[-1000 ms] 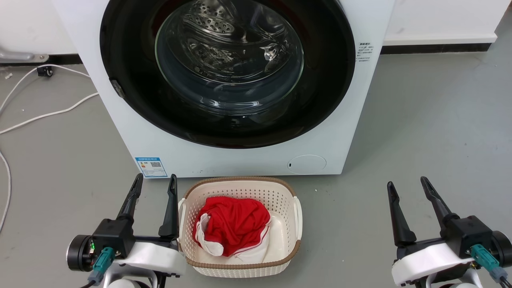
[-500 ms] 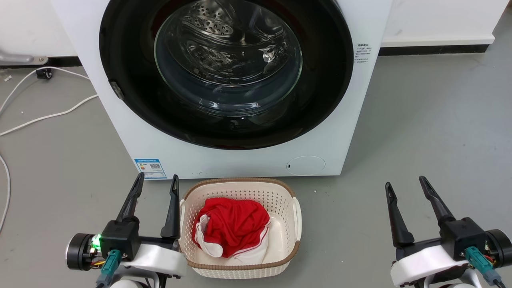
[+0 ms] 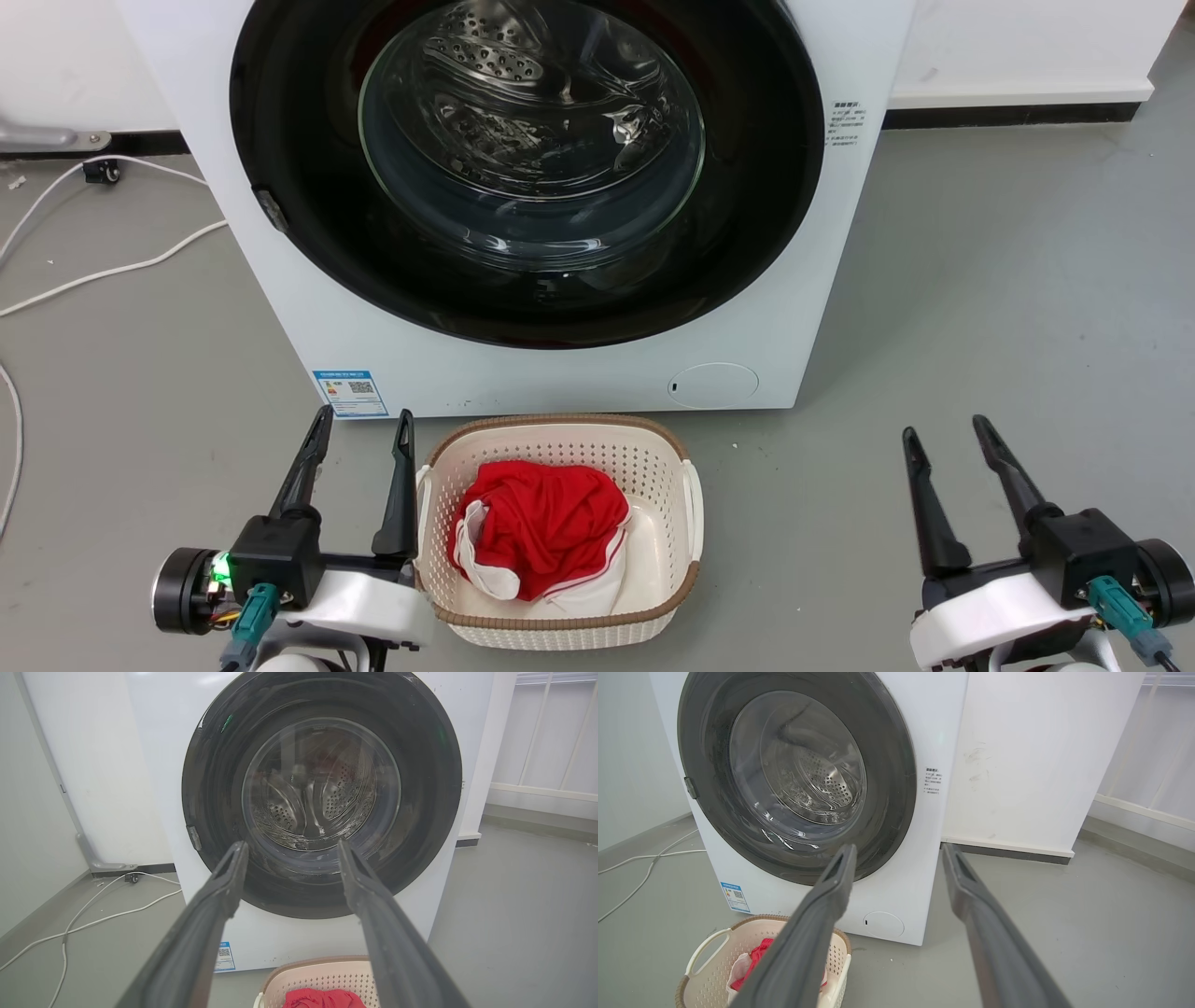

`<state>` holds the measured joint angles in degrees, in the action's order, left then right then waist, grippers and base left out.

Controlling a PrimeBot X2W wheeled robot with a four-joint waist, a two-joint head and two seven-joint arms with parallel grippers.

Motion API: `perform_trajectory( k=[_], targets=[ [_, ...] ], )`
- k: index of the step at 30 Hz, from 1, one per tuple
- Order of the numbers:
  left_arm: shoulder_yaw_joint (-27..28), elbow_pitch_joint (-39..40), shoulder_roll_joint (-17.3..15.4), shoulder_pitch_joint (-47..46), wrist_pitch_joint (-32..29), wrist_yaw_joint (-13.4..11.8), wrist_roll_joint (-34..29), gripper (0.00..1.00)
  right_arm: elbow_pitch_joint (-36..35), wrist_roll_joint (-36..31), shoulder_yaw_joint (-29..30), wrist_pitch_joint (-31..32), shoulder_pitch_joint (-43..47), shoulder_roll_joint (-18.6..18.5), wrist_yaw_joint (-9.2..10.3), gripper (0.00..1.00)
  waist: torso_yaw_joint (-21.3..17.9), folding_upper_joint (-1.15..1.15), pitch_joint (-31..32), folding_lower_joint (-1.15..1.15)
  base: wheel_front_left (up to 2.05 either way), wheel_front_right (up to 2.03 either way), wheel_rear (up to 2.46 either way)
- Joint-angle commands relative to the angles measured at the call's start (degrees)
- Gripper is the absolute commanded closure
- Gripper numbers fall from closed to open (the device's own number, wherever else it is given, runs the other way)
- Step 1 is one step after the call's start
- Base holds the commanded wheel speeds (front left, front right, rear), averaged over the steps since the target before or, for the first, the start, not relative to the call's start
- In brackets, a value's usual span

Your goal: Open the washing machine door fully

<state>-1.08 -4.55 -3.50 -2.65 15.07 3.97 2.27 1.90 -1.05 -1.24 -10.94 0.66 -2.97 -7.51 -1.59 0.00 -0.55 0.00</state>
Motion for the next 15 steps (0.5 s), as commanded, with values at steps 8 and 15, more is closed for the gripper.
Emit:
perform_trajectory(
  k=[8, 15],
  targets=[
    [0.39, 0.02, 0.14, 0.48, 0.15, 0.12, -0.01, 0.0, 0.87, 3.34, -0.26, 0.07, 0.07, 0.17, 0.04, 1.0, 0.14, 0.0, -0.18, 0.0, 0.0, 0.0, 0.0],
    [0.57, 0.19, 0.22, 0.28, 0.15, 0.28, 0.07, 0.0, 1.8, 7.8, -0.06, -0.05, -0.52, 0.17, 0.04, 1.0, 0.13, 0.0, -0.45, 0.0, 0.0, 0.0, 0.0]
  ],
)
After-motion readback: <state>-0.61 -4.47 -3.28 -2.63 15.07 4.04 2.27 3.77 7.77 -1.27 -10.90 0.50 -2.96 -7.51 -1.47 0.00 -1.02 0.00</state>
